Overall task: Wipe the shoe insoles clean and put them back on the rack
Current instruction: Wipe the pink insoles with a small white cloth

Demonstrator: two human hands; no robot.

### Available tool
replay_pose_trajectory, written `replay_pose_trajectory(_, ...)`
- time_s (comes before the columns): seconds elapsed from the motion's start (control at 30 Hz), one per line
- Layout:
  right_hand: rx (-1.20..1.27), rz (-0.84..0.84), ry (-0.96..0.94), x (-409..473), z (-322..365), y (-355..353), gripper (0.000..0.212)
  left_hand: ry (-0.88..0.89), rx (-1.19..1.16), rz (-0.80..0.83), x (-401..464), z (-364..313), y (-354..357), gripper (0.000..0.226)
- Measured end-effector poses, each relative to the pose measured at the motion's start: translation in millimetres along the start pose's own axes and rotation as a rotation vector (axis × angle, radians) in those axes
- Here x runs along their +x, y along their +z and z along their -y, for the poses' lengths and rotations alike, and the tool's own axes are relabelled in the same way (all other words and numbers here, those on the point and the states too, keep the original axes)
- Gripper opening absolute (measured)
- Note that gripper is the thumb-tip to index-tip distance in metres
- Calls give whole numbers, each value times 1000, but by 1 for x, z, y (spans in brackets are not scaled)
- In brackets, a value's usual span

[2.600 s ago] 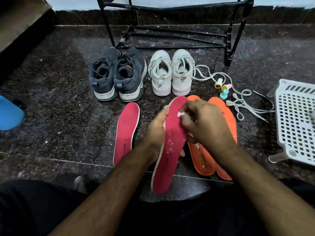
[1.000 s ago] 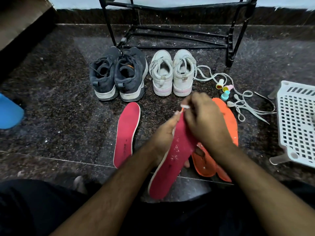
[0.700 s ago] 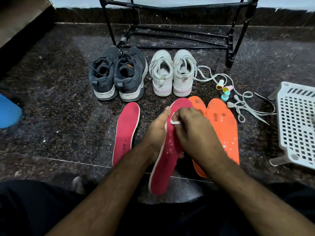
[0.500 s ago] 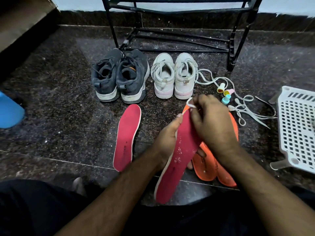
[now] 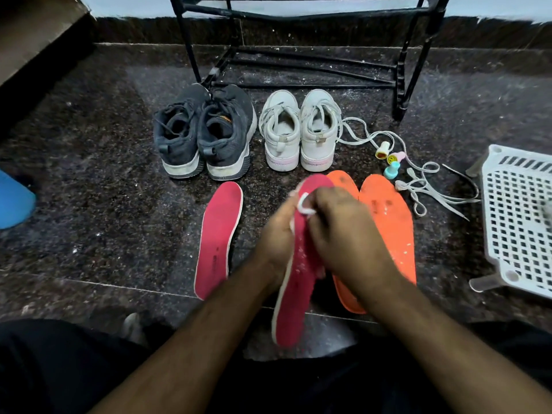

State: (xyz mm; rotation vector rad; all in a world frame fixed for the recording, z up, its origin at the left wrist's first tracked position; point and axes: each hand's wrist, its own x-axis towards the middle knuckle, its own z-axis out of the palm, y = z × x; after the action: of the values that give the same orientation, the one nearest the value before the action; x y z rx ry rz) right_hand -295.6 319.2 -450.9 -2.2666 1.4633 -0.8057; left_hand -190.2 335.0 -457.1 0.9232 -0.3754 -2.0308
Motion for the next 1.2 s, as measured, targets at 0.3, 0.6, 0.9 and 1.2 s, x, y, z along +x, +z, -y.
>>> replay_pose_trajectory(0.3, -89, -79, 65, 17, -22, -17, 12, 33, 226, -107, -4, 1, 5, 74)
replay_pose_trajectory(0.6, -102, -87, 122, 24, -37, -19, 12, 10, 291, -136, -3, -1, 0, 89)
replay_pose_trajectory(0.9, -175, -18, 64, 13, -27, -23, 18, 39, 291, -169, -5, -5, -2, 80)
replay_pose_trajectory(1.2, -183, -178, -33, 10, -16, -39, 23, 78, 177, -148, 1, -11, -9, 80)
